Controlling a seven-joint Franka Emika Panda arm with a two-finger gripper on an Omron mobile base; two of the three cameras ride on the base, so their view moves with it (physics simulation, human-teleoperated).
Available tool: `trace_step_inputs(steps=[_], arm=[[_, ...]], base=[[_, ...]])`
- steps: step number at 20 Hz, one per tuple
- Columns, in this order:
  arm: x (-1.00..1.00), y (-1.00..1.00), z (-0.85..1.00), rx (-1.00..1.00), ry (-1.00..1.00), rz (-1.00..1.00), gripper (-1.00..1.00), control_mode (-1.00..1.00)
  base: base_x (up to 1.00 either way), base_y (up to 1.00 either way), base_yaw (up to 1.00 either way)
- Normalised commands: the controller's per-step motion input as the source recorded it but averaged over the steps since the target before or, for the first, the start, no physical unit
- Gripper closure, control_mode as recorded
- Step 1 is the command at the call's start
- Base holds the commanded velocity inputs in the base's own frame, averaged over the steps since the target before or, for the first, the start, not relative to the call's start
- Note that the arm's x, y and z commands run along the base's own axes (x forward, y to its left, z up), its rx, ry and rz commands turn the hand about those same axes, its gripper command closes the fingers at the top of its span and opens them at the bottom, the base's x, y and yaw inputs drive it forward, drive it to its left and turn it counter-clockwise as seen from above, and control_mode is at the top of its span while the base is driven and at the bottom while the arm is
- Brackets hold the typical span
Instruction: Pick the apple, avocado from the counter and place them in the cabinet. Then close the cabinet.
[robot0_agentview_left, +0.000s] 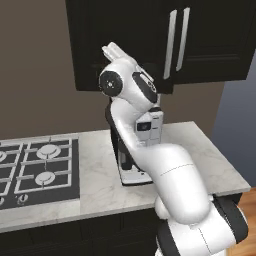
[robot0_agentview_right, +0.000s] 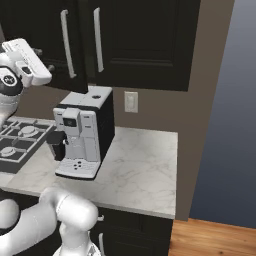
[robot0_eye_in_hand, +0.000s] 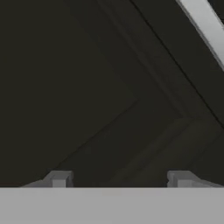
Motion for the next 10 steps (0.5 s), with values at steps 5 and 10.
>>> trace_step_inputs(steps=[5,10], arm=[[1.00,-0.68,0.25,0.00,0.48,0.12,-1.00,-1.00],[1.00,-0.60,-0.12,0.00,0.41,0.13,-1.00,-1.00]], base=[[0.00,0.00,0.00],[0.00,0.00,0.00]])
